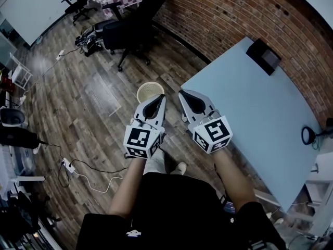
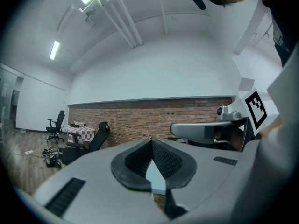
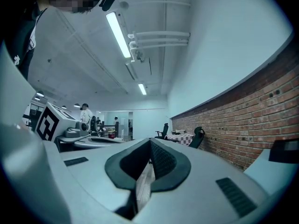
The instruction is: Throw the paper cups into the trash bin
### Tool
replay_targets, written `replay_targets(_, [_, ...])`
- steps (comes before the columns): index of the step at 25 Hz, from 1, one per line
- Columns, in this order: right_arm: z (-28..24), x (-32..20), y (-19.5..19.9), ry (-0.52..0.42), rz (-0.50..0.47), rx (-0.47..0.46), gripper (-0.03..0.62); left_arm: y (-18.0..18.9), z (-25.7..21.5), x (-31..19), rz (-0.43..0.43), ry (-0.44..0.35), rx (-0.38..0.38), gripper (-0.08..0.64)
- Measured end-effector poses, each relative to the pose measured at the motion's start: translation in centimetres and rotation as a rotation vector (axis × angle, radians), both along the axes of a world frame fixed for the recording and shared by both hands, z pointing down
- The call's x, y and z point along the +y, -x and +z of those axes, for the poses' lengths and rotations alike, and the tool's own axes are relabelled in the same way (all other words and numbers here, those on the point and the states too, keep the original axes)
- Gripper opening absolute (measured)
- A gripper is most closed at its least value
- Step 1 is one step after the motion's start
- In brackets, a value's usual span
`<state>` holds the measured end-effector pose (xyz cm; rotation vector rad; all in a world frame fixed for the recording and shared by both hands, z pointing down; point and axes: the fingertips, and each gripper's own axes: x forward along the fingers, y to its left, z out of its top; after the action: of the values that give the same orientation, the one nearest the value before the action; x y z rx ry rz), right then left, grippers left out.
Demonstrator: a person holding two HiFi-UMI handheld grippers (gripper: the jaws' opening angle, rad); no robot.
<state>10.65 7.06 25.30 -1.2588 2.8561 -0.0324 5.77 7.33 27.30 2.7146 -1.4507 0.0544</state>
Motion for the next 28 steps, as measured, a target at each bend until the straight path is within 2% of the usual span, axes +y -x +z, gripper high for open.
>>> replay_targets(17, [-0.8,2.2,1.4,0.007,0.018,-0.049,0.003,0.8,-0.3,2.7,0.03,0.014,-0.014,0.008])
replay_targets(28, [-1.6,3.5,3.9,-0.002,0.068,-0.023,0.003,3.3,-1.3,3.6,0.082,0.0,0.014,0.008])
